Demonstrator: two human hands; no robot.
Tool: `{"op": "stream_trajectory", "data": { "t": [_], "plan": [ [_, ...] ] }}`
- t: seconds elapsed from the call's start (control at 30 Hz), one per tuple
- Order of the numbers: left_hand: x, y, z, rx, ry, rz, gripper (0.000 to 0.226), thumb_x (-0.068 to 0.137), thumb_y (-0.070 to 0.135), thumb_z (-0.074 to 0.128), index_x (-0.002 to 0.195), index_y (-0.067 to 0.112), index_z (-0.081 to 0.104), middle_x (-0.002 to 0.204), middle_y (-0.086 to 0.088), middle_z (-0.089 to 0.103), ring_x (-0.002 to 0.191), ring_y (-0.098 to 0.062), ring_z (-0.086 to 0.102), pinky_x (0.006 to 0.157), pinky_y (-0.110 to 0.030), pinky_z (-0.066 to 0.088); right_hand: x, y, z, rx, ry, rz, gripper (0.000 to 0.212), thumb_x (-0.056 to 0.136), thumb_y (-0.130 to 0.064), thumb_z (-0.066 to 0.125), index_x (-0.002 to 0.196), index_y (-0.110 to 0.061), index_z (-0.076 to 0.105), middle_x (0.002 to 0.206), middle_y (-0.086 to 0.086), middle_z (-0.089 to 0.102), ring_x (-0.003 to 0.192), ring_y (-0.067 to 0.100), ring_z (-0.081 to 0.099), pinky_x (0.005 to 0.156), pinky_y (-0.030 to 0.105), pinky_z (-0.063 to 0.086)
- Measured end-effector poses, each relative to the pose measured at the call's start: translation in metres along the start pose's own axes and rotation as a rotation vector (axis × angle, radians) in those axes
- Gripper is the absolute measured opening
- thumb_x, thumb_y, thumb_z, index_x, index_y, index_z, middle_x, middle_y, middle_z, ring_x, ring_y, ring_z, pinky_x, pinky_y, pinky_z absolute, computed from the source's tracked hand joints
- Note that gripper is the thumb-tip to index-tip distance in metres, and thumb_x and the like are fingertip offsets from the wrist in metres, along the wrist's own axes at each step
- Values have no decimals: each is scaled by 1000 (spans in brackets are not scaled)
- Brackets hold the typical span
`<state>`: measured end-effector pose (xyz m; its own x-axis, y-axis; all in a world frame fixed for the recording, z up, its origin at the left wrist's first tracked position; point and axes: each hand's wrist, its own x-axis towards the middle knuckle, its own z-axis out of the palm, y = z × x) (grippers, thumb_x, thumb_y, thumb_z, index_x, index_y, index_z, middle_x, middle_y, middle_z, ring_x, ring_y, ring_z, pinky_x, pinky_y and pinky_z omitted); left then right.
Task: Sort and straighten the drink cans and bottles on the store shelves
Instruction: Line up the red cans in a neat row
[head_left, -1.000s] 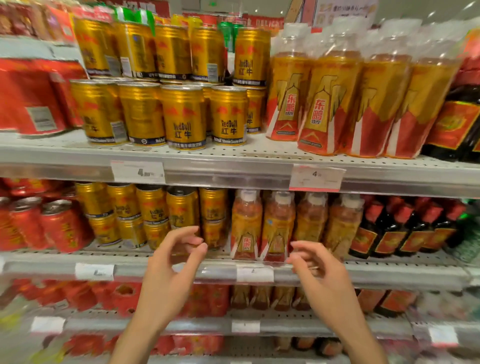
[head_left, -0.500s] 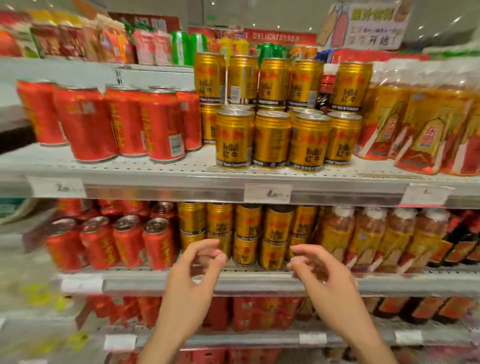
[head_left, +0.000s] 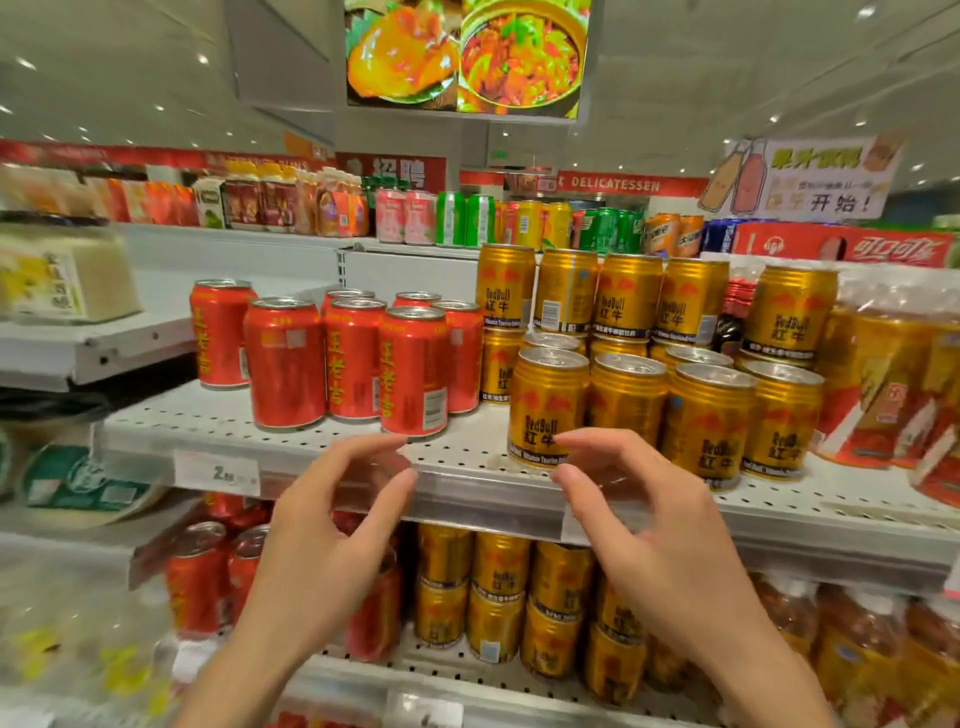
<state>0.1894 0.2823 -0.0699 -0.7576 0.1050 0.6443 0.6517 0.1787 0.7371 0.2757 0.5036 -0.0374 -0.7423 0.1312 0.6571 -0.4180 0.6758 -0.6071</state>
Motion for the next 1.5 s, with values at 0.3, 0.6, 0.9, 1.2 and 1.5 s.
{"op": "stream_trajectory", "data": {
  "t": [0.3,0.6,0.9,1.2,1.5],
  "plan": [
    [82,-15,-77,187,85,244,20,89,18,71,108,24,68,96,7,70,89,-9,66,78,-15,50,96,-47,54,-315,-96,-343,23,96,-29,64,116,-20,68,92,-13,68,84,4,64,73,19,55],
    [160,-52,-123,445,-92,344,57,81,58,65,130,28,57,115,7,48,95,-5,52,75,-17,44,176,-82,114,-660,-190,-344,35,96,-46,59,124,-25,61,121,-4,58,113,13,53,96,34,47],
    [203,-41,-167,647,-453,403,51,92,65,45,131,34,54,124,14,57,105,-4,58,92,-31,51,190,-87,133,-730,-346,-128,37,95,-51,60,124,-28,58,118,-6,63,96,12,54,81,30,43],
    [255,-70,-197,990,-591,241,50,95,43,57,142,31,43,135,-4,49,116,-19,45,98,-39,47,186,-92,142,-748,-274,-63,31,92,-46,64,116,-26,61,103,-5,64,93,19,59,80,35,49],
    [267,-71,-197,771,-660,136,47,88,53,68,124,34,46,134,-8,59,109,-25,60,87,-38,55,181,-95,145,-753,-266,-25,31,92,-50,60,112,-27,59,110,-2,68,98,23,62,84,44,54]
  ]
}}
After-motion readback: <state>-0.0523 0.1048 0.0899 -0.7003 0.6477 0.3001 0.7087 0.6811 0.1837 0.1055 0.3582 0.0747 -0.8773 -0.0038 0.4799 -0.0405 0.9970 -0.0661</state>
